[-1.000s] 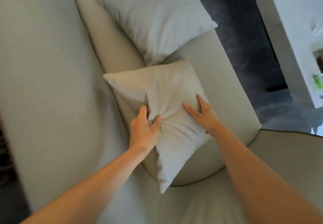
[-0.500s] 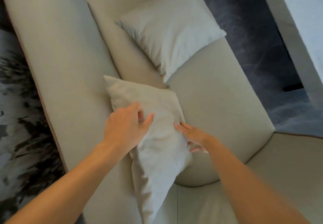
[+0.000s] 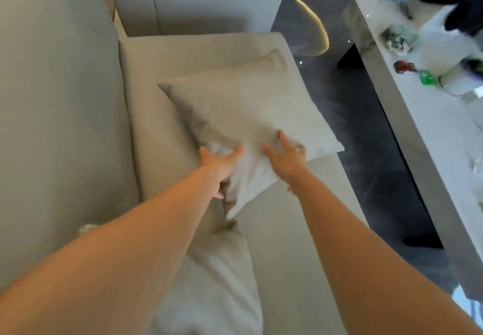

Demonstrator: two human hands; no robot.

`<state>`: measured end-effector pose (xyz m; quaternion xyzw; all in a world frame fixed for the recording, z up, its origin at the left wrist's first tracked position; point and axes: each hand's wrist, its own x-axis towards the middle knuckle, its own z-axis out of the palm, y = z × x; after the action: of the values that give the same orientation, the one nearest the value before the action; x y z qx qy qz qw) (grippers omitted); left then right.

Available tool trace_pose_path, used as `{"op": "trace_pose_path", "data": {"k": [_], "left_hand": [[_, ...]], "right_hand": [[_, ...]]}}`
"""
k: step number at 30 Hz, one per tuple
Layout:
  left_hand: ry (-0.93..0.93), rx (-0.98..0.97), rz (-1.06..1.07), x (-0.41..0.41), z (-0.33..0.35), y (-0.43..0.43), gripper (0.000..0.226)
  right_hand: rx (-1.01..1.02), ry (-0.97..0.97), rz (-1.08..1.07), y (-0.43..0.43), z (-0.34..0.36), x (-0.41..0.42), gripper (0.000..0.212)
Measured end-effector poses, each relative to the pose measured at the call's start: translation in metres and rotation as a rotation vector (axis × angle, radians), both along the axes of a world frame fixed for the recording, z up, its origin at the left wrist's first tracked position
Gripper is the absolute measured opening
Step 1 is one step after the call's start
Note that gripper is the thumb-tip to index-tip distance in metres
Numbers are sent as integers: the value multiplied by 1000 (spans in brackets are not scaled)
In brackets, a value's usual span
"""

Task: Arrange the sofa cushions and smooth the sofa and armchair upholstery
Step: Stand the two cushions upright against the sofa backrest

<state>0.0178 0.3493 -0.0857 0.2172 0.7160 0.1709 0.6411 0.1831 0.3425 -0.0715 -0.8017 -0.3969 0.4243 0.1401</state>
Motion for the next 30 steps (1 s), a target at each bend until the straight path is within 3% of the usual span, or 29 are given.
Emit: {"op": "trace_pose_path", "data": {"k": [4, 10, 14, 20, 24, 27, 30], "left_hand": [[4, 148, 88, 4, -50, 6, 122], [163, 361, 56, -2, -70, -2, 101], [284, 452, 5, 5, -29, 1, 61], [472, 638, -68, -35, 77, 23, 47], [683, 672, -133, -87, 140, 25, 49], [789, 658, -176, -132, 168, 19, 63], [752, 677, -246, -162, 180, 3, 76]], "right_hand": [[13, 197, -142, -7, -51, -16, 78], [139, 241, -218, -15, -76, -22, 77], [138, 273, -312, -12, -43, -24, 75], [22, 634, -408, 11, 34, -55, 74], [-147, 826, -298, 22, 75, -108, 61], [-251, 977, -279, 20, 88, -152, 47], [-296, 1035, -327, 10, 91, -185, 50]]}}
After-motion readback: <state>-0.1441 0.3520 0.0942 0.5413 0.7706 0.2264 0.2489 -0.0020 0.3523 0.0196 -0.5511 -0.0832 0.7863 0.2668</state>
